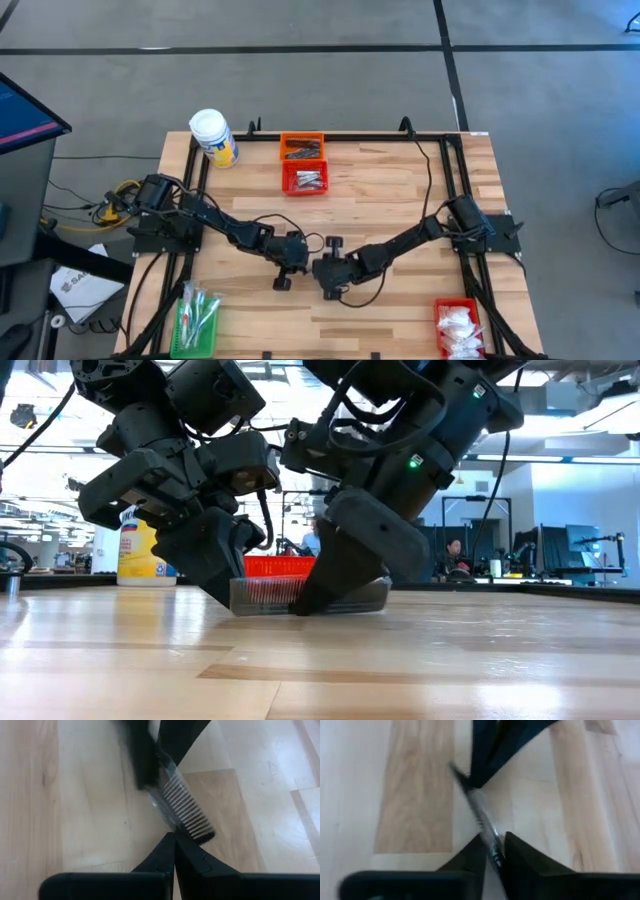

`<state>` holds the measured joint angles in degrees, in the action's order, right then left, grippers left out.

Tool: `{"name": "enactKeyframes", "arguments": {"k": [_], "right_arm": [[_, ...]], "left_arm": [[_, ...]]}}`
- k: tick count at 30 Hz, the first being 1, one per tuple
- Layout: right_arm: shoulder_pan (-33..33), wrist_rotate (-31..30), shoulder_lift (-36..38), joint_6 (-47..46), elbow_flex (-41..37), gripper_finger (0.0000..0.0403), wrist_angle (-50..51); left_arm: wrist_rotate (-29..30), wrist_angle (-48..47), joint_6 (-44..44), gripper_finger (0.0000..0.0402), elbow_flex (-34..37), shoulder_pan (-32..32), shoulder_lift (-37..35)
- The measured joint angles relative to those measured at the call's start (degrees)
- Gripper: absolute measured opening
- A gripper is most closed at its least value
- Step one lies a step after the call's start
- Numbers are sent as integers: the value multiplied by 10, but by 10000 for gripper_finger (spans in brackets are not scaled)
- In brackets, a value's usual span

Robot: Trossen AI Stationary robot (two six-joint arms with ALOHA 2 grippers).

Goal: Pick & Place Travel size toiletries
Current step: Put the comb into the orange basket

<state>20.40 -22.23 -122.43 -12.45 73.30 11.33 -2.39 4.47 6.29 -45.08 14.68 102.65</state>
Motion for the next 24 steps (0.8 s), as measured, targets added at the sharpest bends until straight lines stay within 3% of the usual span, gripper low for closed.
{"name": "enactKeyframes", "arguments": {"k": [3, 9, 15, 24], "right_arm": [[0, 15, 1, 12, 0, 12, 3], [2, 17, 1, 4, 0, 19, 2], [8, 16, 1, 5, 2, 11, 5], [10, 18, -1, 28, 41, 8, 50]], "left_arm": [[17, 0, 0, 0, 0, 0, -1], [35, -12, 0, 8, 3, 2, -35], [91, -30, 0, 18, 23, 21, -129], [194, -5, 0, 16, 126, 51, -328]]}}
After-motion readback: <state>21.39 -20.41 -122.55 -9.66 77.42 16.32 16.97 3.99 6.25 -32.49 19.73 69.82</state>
